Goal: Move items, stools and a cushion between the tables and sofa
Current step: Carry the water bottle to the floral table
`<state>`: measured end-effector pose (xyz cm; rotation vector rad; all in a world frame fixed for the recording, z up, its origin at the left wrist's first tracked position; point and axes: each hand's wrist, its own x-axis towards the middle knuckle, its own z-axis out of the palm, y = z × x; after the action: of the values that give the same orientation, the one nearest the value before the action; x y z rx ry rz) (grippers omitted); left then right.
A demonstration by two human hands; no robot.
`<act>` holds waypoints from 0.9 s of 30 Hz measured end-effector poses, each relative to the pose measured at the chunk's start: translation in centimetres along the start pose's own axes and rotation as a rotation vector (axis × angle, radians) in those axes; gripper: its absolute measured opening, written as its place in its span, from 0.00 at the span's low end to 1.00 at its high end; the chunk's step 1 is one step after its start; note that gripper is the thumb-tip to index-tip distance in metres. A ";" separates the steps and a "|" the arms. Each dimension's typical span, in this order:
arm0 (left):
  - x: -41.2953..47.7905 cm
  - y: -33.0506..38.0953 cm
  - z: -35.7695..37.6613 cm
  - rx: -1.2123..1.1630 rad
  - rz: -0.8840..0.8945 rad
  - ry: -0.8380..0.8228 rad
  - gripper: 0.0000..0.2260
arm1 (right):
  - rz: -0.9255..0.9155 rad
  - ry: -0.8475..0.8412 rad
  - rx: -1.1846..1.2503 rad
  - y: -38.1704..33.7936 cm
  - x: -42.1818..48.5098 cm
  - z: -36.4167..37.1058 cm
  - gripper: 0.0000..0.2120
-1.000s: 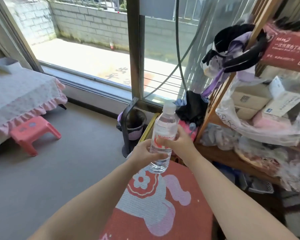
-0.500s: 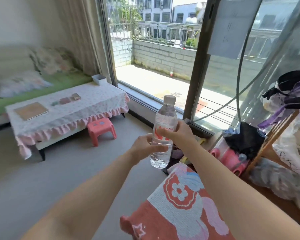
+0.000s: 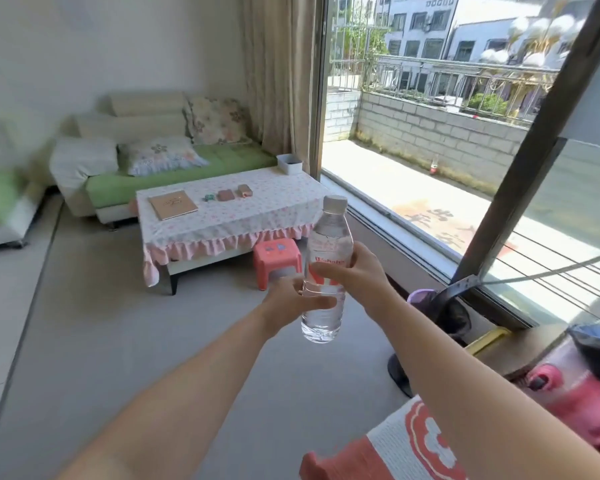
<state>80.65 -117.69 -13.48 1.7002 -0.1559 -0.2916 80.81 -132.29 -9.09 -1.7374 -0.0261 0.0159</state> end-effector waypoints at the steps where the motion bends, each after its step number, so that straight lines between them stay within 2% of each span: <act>1: 0.1 -0.1 -1.5 -0.008 -0.001 0.009 0.13 | 0.003 -0.013 0.003 -0.2 0.8 1.4 0.26; 12: 2.4 -1.0 -18.7 -0.013 0.011 0.181 0.09 | -0.023 -0.134 0.039 -3.7 10.4 17.1 0.25; 21: 6.7 -3.2 -27.0 0.015 0.000 0.272 0.09 | -0.019 -0.193 0.051 -3.6 17.8 24.4 0.25; 25: 10.9 -3.8 -30.7 0.046 0.000 0.312 0.14 | -0.048 -0.239 0.042 -3.4 23.0 27.1 0.22; 27: 14.2 -4.0 -32.6 0.066 -0.001 0.343 0.13 | -0.057 -0.260 0.033 -3.3 26.8 27.9 0.21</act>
<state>103.16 -89.91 -14.70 1.7885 0.0901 0.0070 106.86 -103.54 -10.37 -1.6906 -0.2652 0.1993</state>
